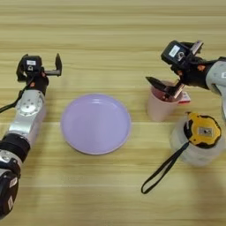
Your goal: Move the objects on the table
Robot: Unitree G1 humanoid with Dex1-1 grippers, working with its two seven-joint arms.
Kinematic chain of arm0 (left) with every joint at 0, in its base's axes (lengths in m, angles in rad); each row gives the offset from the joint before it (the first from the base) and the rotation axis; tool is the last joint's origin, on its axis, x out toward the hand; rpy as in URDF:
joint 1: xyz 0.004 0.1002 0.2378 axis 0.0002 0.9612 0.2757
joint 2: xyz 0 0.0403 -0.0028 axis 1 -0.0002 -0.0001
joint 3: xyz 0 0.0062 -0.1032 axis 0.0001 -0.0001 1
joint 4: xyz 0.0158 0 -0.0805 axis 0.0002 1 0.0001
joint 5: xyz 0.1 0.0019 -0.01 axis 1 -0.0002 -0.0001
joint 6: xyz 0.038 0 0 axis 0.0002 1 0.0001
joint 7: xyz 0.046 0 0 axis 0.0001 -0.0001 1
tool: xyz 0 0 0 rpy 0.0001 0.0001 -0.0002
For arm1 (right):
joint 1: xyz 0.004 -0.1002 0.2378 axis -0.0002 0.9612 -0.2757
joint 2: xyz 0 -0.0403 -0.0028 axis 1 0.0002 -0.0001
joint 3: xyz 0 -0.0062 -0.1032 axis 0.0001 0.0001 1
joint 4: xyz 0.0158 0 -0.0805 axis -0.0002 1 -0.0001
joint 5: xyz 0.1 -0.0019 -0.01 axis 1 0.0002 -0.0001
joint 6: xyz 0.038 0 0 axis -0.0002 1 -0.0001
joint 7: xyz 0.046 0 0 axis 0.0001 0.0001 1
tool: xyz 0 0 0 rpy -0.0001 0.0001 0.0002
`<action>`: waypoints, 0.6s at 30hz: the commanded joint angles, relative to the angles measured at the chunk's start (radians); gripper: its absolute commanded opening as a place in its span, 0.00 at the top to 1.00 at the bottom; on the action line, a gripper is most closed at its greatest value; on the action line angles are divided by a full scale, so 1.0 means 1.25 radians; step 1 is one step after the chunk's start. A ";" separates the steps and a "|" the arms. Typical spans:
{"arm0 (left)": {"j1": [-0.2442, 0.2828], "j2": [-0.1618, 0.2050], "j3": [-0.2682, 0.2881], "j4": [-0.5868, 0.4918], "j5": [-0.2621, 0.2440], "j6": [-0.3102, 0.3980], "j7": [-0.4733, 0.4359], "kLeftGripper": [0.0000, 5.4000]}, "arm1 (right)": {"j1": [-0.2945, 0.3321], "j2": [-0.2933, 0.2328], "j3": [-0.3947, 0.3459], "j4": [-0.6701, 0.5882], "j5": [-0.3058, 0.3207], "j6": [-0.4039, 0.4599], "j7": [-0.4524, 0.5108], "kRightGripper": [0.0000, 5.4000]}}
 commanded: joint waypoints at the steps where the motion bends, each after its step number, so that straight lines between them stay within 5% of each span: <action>1: 0.003 0.004 -0.001 -0.002 0.011 0.008 0.002 0.00 | 0.053 0.045 -0.098 0.015 0.052 -0.041 -0.070 0.00; 11: -0.001 0.018 0.007 0.015 0.004 0.001 -0.015 0.00 | 0.170 0.199 -0.332 0.058 0.224 -0.127 -0.249 0.00; 18: -0.005 0.024 0.009 0.032 0.002 -0.007 -0.027 0.00 | 0.136 0.221 -0.384 0.213 0.184 -0.292 -0.420 0.00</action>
